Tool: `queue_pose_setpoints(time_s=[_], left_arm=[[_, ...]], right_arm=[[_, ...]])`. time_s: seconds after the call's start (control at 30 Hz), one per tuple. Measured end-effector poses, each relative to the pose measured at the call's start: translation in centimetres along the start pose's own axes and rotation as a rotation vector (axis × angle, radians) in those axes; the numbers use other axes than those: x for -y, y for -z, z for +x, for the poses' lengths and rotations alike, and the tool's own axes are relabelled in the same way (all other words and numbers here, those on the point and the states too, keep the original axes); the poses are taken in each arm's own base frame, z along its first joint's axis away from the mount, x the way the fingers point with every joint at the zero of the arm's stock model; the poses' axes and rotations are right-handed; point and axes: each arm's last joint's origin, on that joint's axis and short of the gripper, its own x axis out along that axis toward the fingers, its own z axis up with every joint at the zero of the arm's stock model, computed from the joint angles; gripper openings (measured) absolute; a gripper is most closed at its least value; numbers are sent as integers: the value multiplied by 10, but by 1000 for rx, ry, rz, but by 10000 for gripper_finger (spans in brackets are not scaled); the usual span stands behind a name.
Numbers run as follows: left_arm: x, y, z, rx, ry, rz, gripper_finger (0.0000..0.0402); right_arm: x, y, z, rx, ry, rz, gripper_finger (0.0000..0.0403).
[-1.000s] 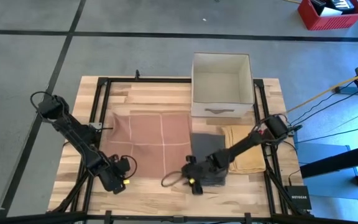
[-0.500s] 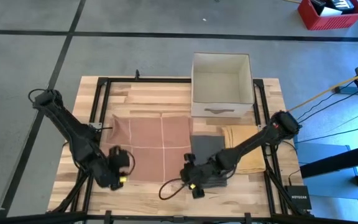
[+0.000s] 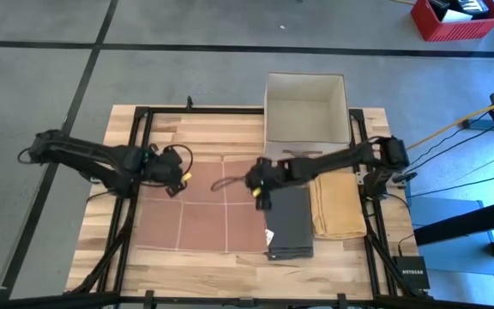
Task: Fold towel
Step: Stack the gray towel on the yellow towel
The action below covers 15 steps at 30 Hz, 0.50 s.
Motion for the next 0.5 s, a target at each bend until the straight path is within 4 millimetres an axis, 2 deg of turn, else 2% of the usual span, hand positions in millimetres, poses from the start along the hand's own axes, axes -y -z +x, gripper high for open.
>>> queue_pose_setpoints(time_s=[0.07,0.13,0.2,0.33,0.4,0.5], left_arm=[[-6,0,14,-39,-21,-10,128],[-11,1,27,-68,-37,-12,128],[-12,1,37,-69,-29,-26,128],[-9,2,52,-34,12,-55,128],[-7,1,55,-7,31,-56,128],[-5,-1,56,18,60,-48,128]], right_arm=[[15,8,1,-70,8,35,192],[21,16,-4,-157,-10,53,192],[19,22,-11,-222,-33,56,192],[3,34,-18,-361,-85,24,192],[-4,36,-27,-377,-89,0,192],[-4,37,-45,-355,-90,-19,192]])
